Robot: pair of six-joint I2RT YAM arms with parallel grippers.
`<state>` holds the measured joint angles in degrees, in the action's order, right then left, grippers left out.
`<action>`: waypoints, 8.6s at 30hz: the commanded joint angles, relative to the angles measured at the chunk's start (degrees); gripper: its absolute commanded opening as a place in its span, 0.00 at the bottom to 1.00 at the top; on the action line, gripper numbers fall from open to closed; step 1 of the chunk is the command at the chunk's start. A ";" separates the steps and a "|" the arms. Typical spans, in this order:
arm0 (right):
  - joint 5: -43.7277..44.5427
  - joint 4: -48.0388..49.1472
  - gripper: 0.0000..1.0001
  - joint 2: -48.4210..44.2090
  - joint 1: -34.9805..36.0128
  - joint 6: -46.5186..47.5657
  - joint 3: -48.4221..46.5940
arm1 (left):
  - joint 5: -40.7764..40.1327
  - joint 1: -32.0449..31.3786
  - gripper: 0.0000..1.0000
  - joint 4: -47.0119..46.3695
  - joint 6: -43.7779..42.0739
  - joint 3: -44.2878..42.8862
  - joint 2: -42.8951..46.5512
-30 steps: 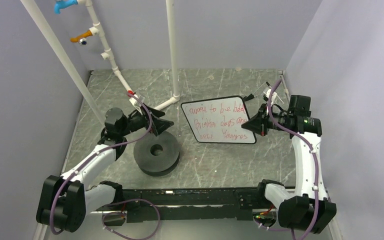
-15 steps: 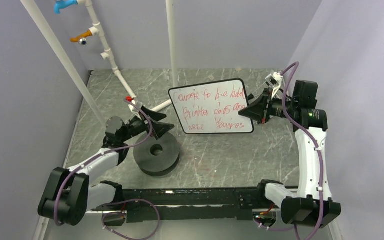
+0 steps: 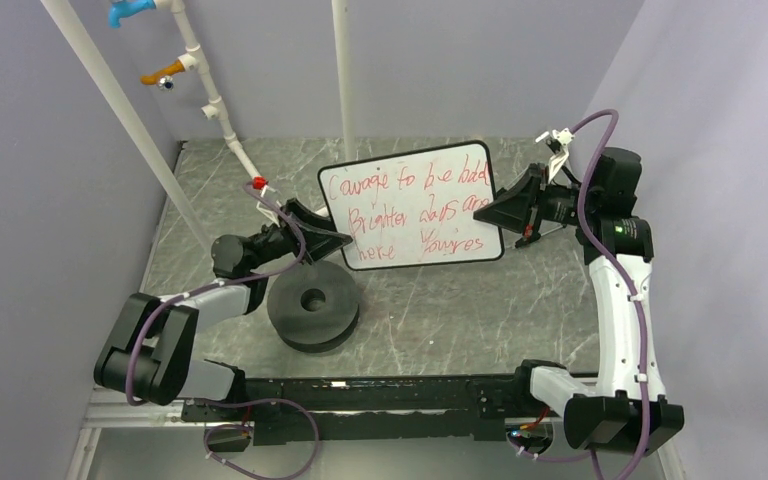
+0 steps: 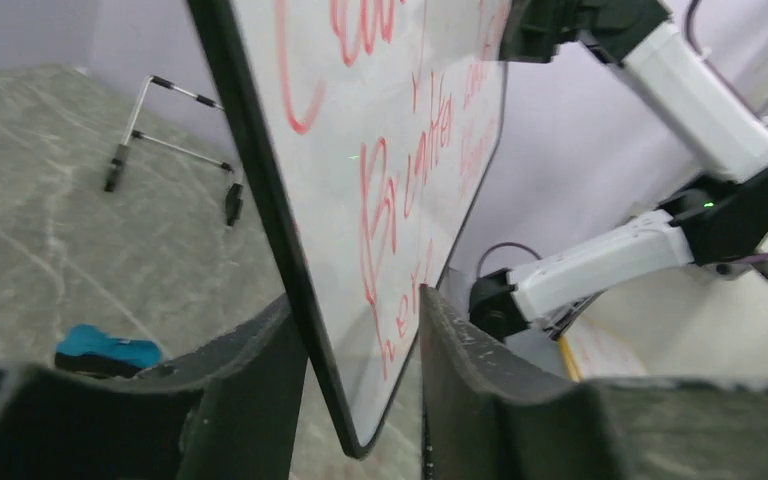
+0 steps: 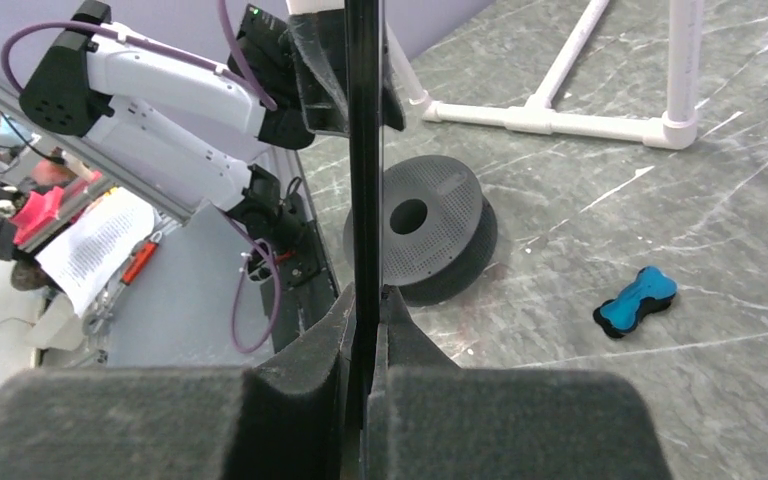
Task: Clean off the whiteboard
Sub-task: Pass from the right arm to the left, then pass from the left arm to the right, then pick up the whiteboard eraser from the center of the board, then erase the center of the board with the whiteboard.
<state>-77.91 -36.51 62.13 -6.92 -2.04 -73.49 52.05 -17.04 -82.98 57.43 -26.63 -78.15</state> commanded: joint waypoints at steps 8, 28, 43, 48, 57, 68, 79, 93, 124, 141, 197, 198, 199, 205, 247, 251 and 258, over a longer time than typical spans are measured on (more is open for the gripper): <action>0.89 -7.07 0.00 2.84 2.52 12.04 0.69 | 4.25 -0.55 0.00 -1.15 0.98 -4.97 6.39; -10.14 2.40 0.25 6.76 9.08 7.78 7.39 | 2.68 -0.36 0.00 9.38 2.46 -6.62 6.07; -10.30 6.69 0.00 2.39 1.14 3.40 9.00 | -1.09 6.00 0.24 13.18 2.31 -4.63 9.86; -7.77 3.25 0.00 2.62 -6.67 7.74 9.82 | -8.38 10.57 0.81 42.58 -14.34 -6.17 19.90; 5.66 4.09 0.00 1.73 -14.91 13.58 16.43 | -29.79 -6.21 0.99 82.74 -29.07 -20.52 17.64; 14.93 15.76 0.00 -2.45 -19.08 7.58 24.14 | -51.04 -26.06 0.95 91.17 -15.23 -39.32 -10.00; 15.94 15.73 0.00 0.42 -21.64 7.22 24.98 | -54.94 -27.89 0.70 107.34 -12.85 -66.64 -38.76; 13.60 15.79 0.00 3.12 -21.66 6.92 24.85 | -63.99 -29.05 0.51 122.54 -12.21 -84.54 -54.96; 11.65 14.47 0.00 2.64 -21.79 8.70 25.12 | -60.57 -28.96 0.00 118.87 -30.14 -81.14 -54.68; 8.56 -9.17 0.00 11.57 -15.31 34.65 20.58 | -45.32 -24.35 0.00 68.17 -38.31 -22.05 5.86; 10.22 -7.96 0.00 13.37 -8.64 34.66 19.28 | -56.39 -24.77 0.00 43.88 -37.47 -24.38 -19.71; 10.01 -7.96 0.00 13.24 -8.62 34.60 19.33 | -57.36 -25.06 0.00 45.58 -37.54 -25.22 -20.27; 9.93 -8.00 0.00 13.08 -8.63 34.57 19.28 | -58.39 -25.25 0.00 47.06 -37.67 -26.27 -20.75; 10.04 -7.65 0.00 12.40 -8.50 34.28 19.58 | -61.07 -25.34 0.00 55.62 -38.86 -33.32 -23.11; 10.51 -9.02 0.00 12.85 -7.18 35.62 19.18 | -48.24 -24.14 0.00 65.87 -40.27 -39.49 -25.47; 10.43 -9.33 0.00 13.16 -6.97 35.90 19.07 | -47.22 -25.63 0.00 64.79 -40.05 -34.83 -23.96; 10.29 -9.28 0.00 13.04 -6.89 35.93 19.09 | -47.98 -25.10 0.00 63.54 -38.45 -32.11 -24.07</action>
<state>-64.20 -44.64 76.49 -16.01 29.10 -53.52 2.31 -42.06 -19.59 17.78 -59.92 -102.61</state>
